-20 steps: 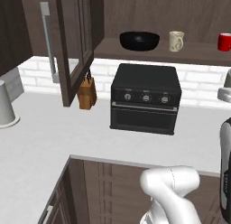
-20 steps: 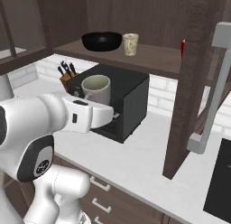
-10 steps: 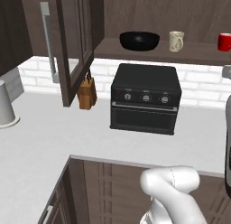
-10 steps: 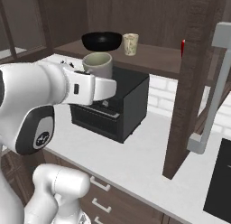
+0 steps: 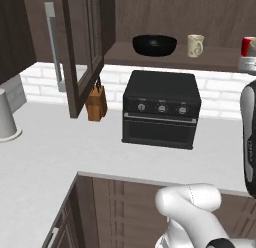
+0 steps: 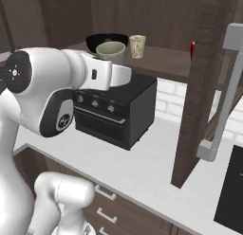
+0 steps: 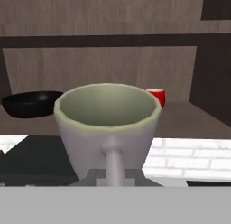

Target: Gather all objects into one cabinet and sort the glasses and bowls to opposite sides.

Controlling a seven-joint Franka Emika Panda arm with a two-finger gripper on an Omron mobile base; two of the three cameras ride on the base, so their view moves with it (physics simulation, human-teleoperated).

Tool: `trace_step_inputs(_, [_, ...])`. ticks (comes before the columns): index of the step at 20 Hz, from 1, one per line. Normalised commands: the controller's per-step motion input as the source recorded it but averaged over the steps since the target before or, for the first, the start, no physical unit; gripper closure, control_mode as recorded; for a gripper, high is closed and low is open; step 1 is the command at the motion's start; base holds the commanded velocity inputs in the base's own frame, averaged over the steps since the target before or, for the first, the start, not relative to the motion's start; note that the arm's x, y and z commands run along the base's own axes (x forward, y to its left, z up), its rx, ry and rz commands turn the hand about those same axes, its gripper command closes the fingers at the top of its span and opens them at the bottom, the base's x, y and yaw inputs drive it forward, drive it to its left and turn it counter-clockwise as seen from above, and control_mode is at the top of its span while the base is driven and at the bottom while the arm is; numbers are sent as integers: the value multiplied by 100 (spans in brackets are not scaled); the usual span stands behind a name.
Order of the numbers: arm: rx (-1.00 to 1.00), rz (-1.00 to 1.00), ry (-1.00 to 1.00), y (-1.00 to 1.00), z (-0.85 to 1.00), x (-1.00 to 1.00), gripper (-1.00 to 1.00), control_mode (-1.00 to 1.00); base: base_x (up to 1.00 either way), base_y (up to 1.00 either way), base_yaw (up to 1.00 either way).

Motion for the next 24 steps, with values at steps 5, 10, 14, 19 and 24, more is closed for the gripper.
trace_step_inputs(5, [0, 0, -8, -23, 0, 51, 100, -100, 0, 0, 0])
trace_step_inputs(10, [0, 0, -2, -18, 0, 47, 100, -100, 0, 0, 0])
trace_step_inputs(14, [0, 0, 0, -13, 0, 51, 100, -100, 0, 0, 0])
trace_step_inputs(19, [0, 0, 4, -17, 0, 55, 100, -100, 0, 0, 0])
trace_step_inputs(24, [0, 0, 12, -28, -15, 54, 100, -100, 0, 0, 0])
